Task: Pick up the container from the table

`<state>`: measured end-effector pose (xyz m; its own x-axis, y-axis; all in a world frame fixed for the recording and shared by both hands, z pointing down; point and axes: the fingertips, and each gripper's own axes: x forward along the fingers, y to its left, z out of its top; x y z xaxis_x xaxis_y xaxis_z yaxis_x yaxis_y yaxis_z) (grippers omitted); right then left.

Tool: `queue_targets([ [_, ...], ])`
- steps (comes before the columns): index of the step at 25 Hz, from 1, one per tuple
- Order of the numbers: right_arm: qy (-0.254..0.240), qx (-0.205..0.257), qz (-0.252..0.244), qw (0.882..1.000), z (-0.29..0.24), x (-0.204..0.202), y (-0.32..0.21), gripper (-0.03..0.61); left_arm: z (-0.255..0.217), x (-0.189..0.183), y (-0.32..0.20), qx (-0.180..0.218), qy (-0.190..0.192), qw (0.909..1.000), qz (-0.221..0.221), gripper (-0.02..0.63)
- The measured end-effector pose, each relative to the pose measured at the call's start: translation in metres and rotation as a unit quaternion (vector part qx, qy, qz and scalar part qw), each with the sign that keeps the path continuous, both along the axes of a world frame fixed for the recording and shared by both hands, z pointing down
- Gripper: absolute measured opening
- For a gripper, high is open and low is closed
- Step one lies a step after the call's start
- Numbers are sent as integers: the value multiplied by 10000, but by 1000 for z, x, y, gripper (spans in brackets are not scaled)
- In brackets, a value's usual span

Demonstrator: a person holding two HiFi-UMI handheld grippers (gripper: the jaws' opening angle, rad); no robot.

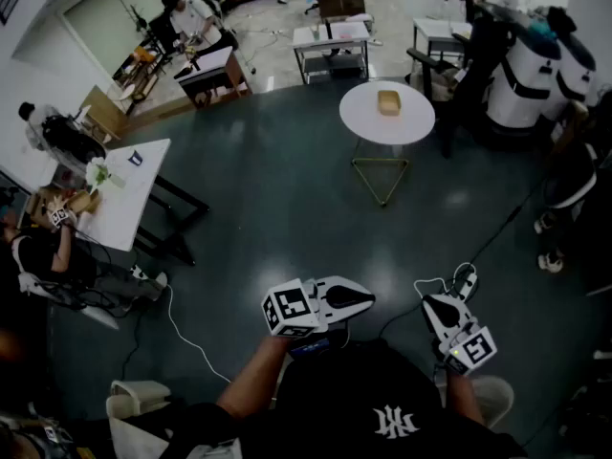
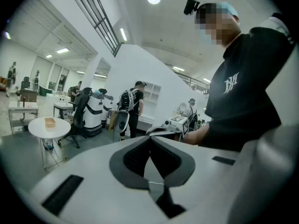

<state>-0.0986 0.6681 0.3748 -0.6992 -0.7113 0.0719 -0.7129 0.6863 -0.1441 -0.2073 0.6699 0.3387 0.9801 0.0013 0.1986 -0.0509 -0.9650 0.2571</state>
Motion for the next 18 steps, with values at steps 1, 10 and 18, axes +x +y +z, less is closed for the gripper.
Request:
queue_targets([
  [1,-21,-80,115,9999,1,-5,-5,38,-11,-5,-7,169,15,9998,53,5],
  [10,-113,59,107,9999,-19,-61,-39,38,-23,-69,-43,228,255,9993,-163,5],
  [18,-155,-72,187,9997,-11,-71,-49,38,-20,-97,-65,211,149,9990,-353,5],
])
